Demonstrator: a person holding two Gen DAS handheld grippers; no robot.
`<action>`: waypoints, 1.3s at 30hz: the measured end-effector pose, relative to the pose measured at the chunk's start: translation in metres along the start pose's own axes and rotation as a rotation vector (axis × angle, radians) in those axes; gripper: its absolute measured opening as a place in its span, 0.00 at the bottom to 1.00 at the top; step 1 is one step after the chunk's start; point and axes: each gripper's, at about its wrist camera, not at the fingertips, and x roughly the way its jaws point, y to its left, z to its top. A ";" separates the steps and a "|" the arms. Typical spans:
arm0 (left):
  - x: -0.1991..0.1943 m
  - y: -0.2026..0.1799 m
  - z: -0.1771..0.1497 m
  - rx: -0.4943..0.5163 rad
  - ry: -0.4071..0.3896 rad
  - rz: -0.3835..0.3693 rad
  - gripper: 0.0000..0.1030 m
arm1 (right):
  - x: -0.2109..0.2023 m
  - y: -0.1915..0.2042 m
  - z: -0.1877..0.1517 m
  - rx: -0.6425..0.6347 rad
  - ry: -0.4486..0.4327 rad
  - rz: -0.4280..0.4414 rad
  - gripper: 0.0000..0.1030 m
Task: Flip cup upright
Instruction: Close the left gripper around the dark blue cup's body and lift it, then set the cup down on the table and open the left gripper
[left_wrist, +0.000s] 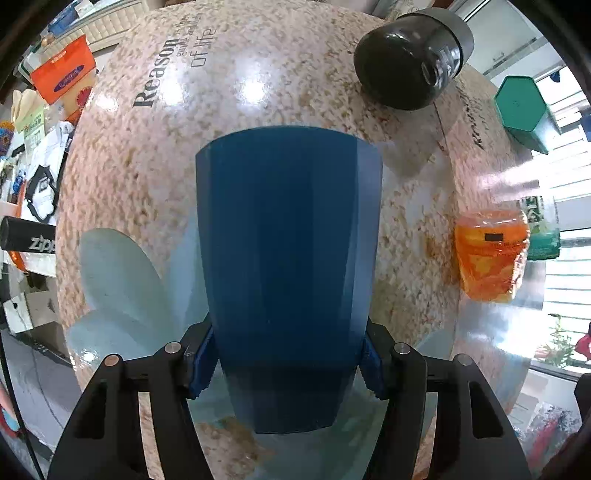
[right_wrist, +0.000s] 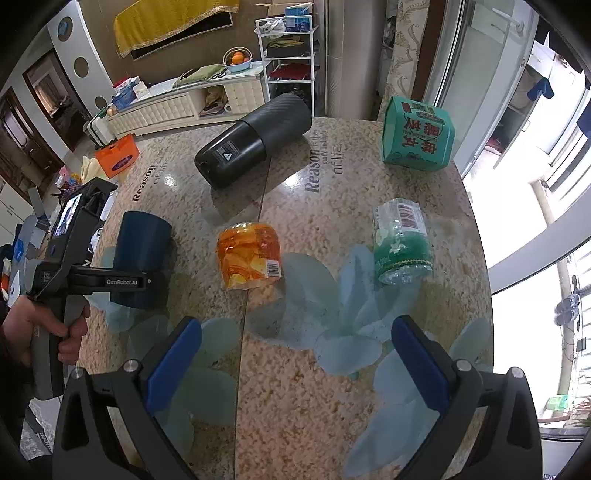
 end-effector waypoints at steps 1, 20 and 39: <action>0.000 -0.001 -0.003 0.003 0.005 -0.020 0.65 | -0.001 0.001 0.000 0.003 0.000 -0.001 1.00; -0.068 -0.039 -0.123 0.226 -0.073 -0.136 0.65 | -0.049 0.016 -0.054 0.174 -0.068 -0.086 1.00; -0.012 -0.131 -0.169 0.269 -0.004 -0.090 0.65 | -0.069 -0.033 -0.106 0.162 -0.027 -0.084 1.00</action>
